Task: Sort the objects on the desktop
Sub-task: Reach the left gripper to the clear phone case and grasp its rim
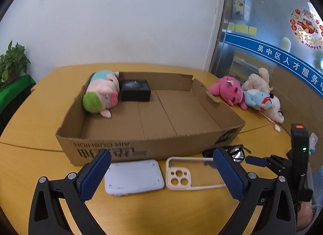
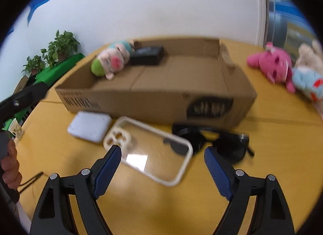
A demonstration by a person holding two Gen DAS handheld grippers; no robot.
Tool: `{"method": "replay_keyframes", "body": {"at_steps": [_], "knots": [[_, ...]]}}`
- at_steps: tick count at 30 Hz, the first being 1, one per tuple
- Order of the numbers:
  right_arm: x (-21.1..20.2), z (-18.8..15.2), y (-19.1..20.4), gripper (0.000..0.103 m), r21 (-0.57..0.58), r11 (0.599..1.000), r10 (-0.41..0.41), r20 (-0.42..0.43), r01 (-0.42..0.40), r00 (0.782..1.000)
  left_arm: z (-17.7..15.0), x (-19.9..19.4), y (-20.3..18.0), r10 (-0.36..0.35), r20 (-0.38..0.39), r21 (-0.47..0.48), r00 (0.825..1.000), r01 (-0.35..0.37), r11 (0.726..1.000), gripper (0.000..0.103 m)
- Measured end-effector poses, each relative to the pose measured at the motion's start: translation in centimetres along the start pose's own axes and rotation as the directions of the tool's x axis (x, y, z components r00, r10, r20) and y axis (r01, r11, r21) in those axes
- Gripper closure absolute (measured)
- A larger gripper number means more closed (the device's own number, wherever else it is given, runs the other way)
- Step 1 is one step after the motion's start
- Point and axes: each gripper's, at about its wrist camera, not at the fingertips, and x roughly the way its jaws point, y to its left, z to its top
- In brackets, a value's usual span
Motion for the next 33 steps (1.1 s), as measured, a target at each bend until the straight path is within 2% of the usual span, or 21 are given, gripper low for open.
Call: {"method": "replay_keyframes", "body": {"at_steps": [2, 7, 11, 13, 15, 16, 18, 20, 22, 27, 28, 33], "knots": [[0.9, -1.2, -0.9, 0.019, 0.023, 1.0, -0.008, -0.046, 0.009, 0.999, -0.5, 0.3, 0.3, -0.001, -0.019, 0.0, 1.0, 0.001, 1.0, 0.003], [2.8, -2.3, -1.8, 0.022, 0.041, 0.999, -0.004, -0.099, 0.008, 0.995, -1.5, 1.5, 0.3, -0.017, -0.08, 0.006, 0.997, 0.018, 1.0, 0.031], [3.9, -2.3, -1.3, 0.022, 0.051, 0.996, 0.083, -0.113, -0.077, 0.99, -1.9, 1.8, 0.0, -0.025, -0.085, 0.013, 0.996, 0.026, 1.0, 0.031], [4.7, -2.2, -1.2, 0.021, 0.066, 0.994, 0.096, -0.125, -0.088, 0.988, -1.5, 2.4, 0.0, -0.056, -0.091, 0.004, 0.994, 0.057, 0.998, 0.029], [5.0, -1.8, -1.5, 0.021, 0.075, 0.993, 0.103, -0.124, -0.094, 0.987, -0.9, 4.1, -0.2, -0.147, -0.131, -0.002, 0.98, 0.148, 0.989, 0.029], [5.0, -1.6, -1.6, 0.022, 0.079, 0.992, 0.11, -0.126, -0.101, 0.986, -0.8, 5.0, -0.4, -0.168, -0.156, -0.008, 0.973, 0.169, 0.986, 0.029], [5.0, -1.3, -2.0, 0.022, 0.085, 0.989, 0.13, -0.125, -0.119, 0.984, -0.4, 7.5, -0.8, -0.231, -0.222, -0.022, 0.947, 0.232, 0.972, 0.029], [4.8, -1.3, -2.2, 0.022, 0.094, 0.986, 0.149, -0.124, -0.138, 0.981, -0.4, 9.8, -1.0, -0.297, -0.278, -0.047, 0.913, 0.296, 0.954, 0.029], [4.8, -1.4, -2.4, 0.021, 0.097, 0.984, 0.162, -0.128, -0.151, 0.978, -0.6, 11.8, -1.4, -0.314, -0.335, -0.067, 0.888, 0.31, 0.948, 0.029], [4.7, -1.7, -2.6, 0.021, 0.103, 0.978, 0.195, -0.131, -0.182, 0.972, -1.5, 14.0, -1.3, -0.349, -0.393, -0.124, 0.851, 0.327, 0.937, 0.029], [4.8, -1.6, -2.7, 0.021, 0.103, 0.976, 0.202, -0.134, -0.19, 0.97, -1.5, 14.4, -1.2, -0.352, -0.402, -0.134, 0.845, 0.326, 0.936, 0.029], [5.2, -1.3, -2.4, 0.021, 0.091, 0.973, 0.223, -0.139, -0.211, 0.965, -1.2, 14.9, -1.1, -0.315, -0.428, -0.122, 0.847, 0.291, 0.949, 0.029]]}}
